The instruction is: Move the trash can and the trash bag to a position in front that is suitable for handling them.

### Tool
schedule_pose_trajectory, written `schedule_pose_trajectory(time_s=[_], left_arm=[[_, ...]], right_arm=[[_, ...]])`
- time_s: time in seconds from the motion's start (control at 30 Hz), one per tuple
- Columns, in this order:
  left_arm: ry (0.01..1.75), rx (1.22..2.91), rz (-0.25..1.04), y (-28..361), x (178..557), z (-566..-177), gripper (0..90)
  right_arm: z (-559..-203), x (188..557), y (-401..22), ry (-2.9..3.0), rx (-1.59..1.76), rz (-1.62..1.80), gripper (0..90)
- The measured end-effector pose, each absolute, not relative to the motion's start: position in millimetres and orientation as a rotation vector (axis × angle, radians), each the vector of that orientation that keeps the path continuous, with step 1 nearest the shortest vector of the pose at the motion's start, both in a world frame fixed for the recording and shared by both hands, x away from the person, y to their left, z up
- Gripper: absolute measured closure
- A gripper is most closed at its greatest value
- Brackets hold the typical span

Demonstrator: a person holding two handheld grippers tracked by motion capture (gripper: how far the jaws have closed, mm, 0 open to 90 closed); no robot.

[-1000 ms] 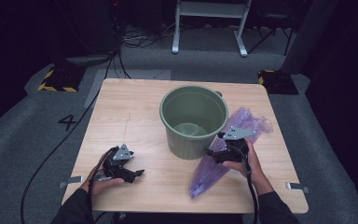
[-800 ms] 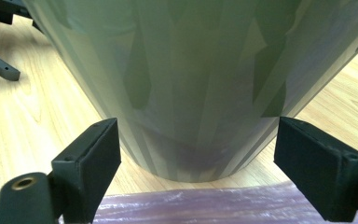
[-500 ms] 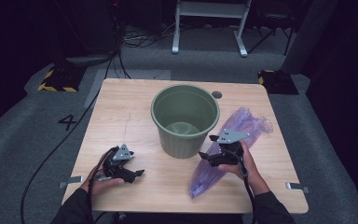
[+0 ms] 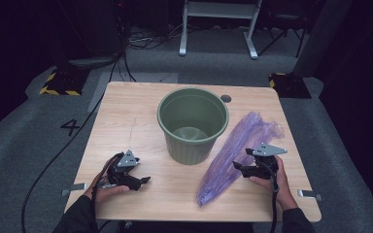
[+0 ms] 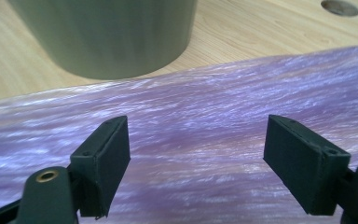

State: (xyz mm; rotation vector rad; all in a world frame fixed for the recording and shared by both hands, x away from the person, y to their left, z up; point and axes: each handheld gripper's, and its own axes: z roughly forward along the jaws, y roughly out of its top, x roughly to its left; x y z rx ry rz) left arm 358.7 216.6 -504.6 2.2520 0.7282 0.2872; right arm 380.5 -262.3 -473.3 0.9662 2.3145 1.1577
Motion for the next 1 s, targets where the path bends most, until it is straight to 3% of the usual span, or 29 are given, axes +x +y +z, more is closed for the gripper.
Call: schedule_pose_trajectory(time_s=[0.67,1.0], left_arm=[[0.725,2.254,0.29,217,358,-504,14.3],[0.726,2.254,0.293,217,357,-504,14.5]], right_arm=[[-502,410,-244,2.355,1.025,1.083,34.3],[-502,414,-240,2.365,1.041,1.092,49.4]])
